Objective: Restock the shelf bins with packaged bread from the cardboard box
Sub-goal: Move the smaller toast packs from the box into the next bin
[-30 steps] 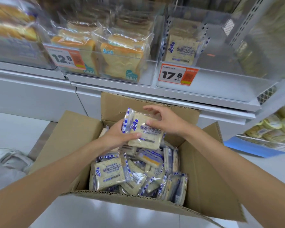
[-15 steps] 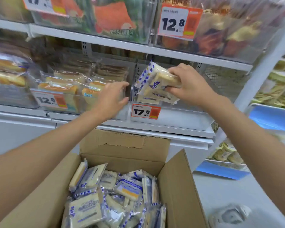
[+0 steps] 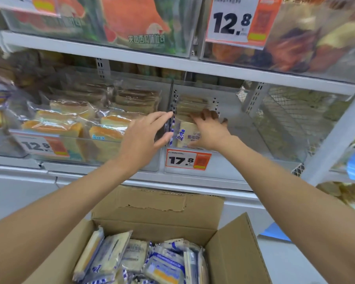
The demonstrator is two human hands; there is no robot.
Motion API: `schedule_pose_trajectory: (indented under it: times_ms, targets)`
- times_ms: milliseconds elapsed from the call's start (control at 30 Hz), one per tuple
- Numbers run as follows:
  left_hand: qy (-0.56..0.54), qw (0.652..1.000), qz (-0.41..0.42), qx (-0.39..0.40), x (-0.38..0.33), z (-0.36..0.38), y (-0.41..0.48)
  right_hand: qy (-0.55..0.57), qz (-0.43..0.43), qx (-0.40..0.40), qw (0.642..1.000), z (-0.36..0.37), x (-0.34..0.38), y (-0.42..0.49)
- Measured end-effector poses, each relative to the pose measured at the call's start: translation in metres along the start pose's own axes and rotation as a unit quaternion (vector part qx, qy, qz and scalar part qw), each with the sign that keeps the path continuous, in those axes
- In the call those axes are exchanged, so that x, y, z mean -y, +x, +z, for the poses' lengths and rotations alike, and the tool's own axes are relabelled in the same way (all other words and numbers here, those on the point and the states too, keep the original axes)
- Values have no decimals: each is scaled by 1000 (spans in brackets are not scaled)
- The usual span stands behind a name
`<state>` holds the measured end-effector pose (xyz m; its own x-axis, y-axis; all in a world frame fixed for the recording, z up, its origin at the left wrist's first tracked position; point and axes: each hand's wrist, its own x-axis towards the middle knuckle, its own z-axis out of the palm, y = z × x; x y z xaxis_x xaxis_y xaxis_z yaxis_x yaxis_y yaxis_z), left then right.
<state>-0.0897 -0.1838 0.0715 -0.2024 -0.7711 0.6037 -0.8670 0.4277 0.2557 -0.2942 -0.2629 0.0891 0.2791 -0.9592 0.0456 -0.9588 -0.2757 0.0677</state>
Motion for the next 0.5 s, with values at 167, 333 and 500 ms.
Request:
schedule_pose_trajectory:
  times_ms: [167, 333, 500]
  targets:
    - [3, 1000, -5, -2, 2, 3, -1, -33, -4, -31, 999, 4, 3, 4]
    - [-7, 1000, -1, 13, 2, 1, 0, 18, -19, 2, 1000, -5, -2, 0]
    - [-11, 994, -3, -108, -10, -8, -8, 175, -18, -151, 973, -23, 10, -40]
